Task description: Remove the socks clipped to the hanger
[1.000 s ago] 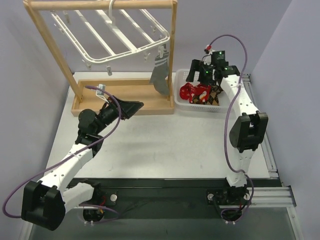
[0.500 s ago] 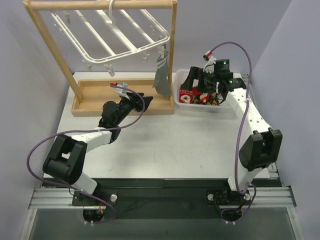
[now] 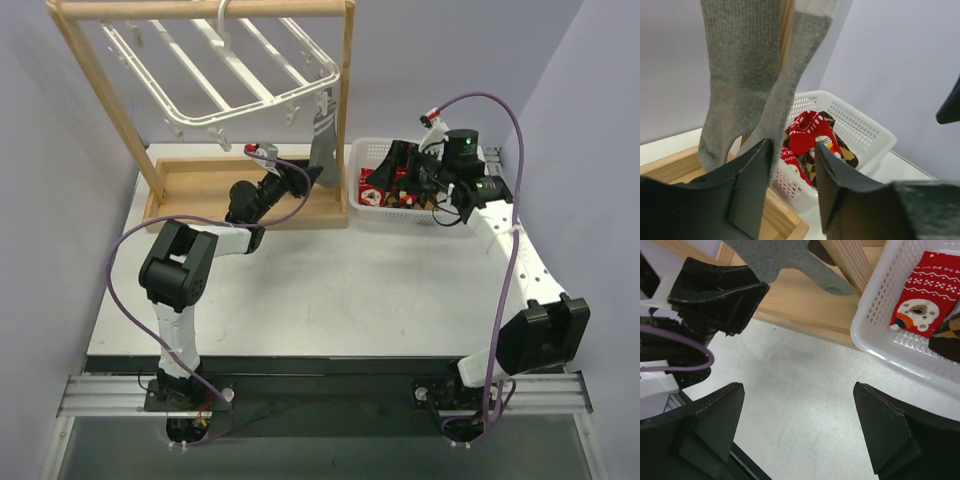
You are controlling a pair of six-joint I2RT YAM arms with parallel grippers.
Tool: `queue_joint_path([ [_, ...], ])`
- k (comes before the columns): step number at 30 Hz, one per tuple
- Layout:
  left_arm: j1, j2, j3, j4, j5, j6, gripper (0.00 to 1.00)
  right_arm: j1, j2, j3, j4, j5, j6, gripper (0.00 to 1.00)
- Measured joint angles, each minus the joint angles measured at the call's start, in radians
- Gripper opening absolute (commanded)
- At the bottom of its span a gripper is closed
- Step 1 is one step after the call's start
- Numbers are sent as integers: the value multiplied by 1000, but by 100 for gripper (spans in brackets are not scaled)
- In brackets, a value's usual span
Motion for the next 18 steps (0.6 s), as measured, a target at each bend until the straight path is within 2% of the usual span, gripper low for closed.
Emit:
queue_joint_path([
  [3,-1,58,47,13,2,-21,31,-1,-37,-30,4,-7,9,96],
  [4,-1,71,55,13,2,-29,22,-1,-43,-34,5,-8,9,96],
  [8,-1,86,63,14,-3,-69,0,0,-72,-53,7,-16,14,96],
  [18,-2,74,50,32,-15,-189,0,10,-88,-55,22,-35,36,97],
])
